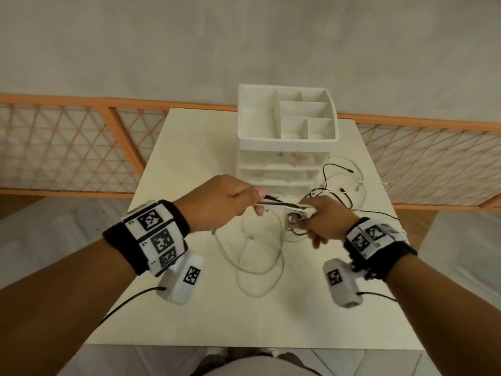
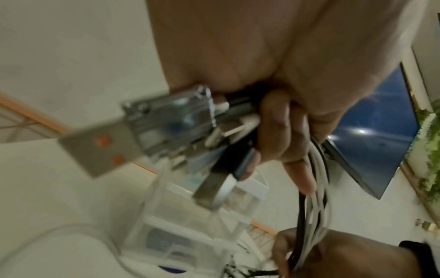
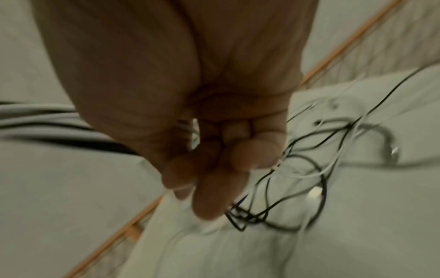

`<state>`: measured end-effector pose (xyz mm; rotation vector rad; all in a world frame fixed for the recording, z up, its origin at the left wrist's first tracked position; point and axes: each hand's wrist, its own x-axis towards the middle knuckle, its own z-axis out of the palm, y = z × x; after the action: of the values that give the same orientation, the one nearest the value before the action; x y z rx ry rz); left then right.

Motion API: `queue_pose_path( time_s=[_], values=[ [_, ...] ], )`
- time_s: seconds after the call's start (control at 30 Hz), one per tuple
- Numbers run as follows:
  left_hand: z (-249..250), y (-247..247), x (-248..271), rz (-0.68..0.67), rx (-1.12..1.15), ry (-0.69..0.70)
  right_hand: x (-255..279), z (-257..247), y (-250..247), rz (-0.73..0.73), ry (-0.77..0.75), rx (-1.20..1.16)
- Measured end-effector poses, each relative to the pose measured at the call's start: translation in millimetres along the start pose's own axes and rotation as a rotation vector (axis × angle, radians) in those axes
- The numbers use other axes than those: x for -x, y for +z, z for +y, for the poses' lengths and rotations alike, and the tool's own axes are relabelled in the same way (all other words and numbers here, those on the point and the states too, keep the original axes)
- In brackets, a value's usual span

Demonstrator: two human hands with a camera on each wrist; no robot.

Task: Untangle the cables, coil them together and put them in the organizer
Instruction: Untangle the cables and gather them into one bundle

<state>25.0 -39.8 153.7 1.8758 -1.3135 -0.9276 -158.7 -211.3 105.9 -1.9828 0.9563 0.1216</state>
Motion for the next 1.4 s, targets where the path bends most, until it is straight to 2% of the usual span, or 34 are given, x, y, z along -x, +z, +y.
queue_pose_path(
  time_s=[0.03,0.07,0.13,0.17,0.2,0.3,0.37,0.4,0.47,0.53,0.57,0.67,0.77,0.8,0.87,0.97,1.07,1.2,1.4],
  values=[
    [-9,-2,4,-0.051,-0.038,-0.039,-3,7,-11,0.104,0.021,0.021],
    [-19,-2,6,-0.1,-0.101,-0.08,-9,13,-19,0.269,-0.008,0.092],
    [-37,7,4,-0.168,-0.269,-0.149,-16,17,-18,0.622,-0.169,0.263],
    [-47,14,0,-0.179,-0.336,-0.186,-19,16,-11,0.699,-0.234,0.277],
    [-55,20,-2,-0.175,-0.38,-0.23,-21,16,-1,0.673,-0.255,0.238],
    [-80,32,-7,-0.089,-0.432,-0.359,-21,29,35,0.396,-0.168,0.17],
    [-89,34,-7,-0.042,-0.4,-0.428,-17,46,63,0.33,-0.205,0.216],
    [-92,35,-7,-0.037,-0.371,-0.451,-14,52,77,0.272,-0.245,0.253],
    [-97,38,-8,-0.064,-0.303,-0.486,-9,60,103,0.036,-0.282,0.403],
    [-98,42,-8,-0.09,-0.208,-0.515,-6,68,124,-0.173,-0.246,0.576],
    [-98,44,-10,-0.097,-0.186,-0.514,-6,72,130,-0.217,-0.231,0.627],
    [-92,48,-11,-0.085,-0.165,-0.505,-7,75,140,-0.191,-0.304,0.818],
    [-87,51,-12,0.013,0.031,-0.525,-5,70,141,-0.189,-0.347,0.926],
    [-85,52,-12,0.045,0.127,-0.516,-4,68,138,-0.162,-0.367,0.875],
    [-78,52,-13,0.1,0.279,-0.462,-2,58,123,-0.05,-0.398,0.603],
    [-61,49,-18,0.168,0.38,-0.337,2,28,84,0.148,-0.509,0.232],
    [-39,45,-27,0.196,0.462,-0.218,7,-9,39,0.307,-0.533,0.024],
    [-19,43,-35,0.189,0.506,-0.186,10,-34,-2,0.481,-0.532,-0.142],
    [-19,39,-37,0.145,0.569,-0.16,9,-28,-20,0.648,-0.517,-0.234]
  ],
)
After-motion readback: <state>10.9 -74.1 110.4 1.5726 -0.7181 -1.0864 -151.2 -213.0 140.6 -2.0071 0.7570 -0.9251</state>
